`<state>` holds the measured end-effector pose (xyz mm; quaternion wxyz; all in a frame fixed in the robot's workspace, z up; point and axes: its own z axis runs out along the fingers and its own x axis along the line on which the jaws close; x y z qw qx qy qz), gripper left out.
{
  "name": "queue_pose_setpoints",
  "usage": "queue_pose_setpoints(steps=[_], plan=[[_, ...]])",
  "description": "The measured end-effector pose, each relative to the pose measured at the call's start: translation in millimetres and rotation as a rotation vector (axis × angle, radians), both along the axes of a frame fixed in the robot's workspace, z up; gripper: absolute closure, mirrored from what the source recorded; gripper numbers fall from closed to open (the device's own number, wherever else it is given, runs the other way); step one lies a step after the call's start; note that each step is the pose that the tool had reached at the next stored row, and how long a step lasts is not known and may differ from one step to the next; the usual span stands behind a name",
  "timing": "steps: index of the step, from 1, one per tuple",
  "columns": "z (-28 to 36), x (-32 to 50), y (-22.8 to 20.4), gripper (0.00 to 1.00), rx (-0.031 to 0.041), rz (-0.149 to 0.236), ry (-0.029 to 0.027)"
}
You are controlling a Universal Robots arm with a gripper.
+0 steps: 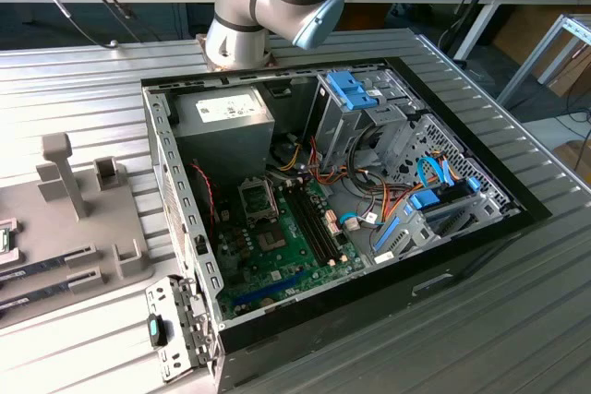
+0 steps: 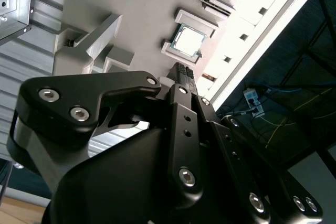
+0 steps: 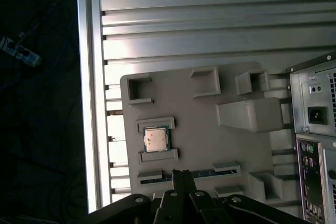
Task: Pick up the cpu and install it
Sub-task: 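Reach for the cpu, then pick up the cpu and move it towards the insertion slot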
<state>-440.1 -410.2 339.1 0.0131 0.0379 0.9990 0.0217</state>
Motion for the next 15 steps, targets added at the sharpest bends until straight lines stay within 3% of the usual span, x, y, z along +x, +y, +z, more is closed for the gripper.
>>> queue_pose_setpoints(steps=[9, 15], plan=[[-7.1, -0.1, -0.6, 0.89, -0.0001, 0.000, 0.0001], [-7.5, -0.1, -0.7, 0.89, 0.0000, 0.000, 0.0001]])
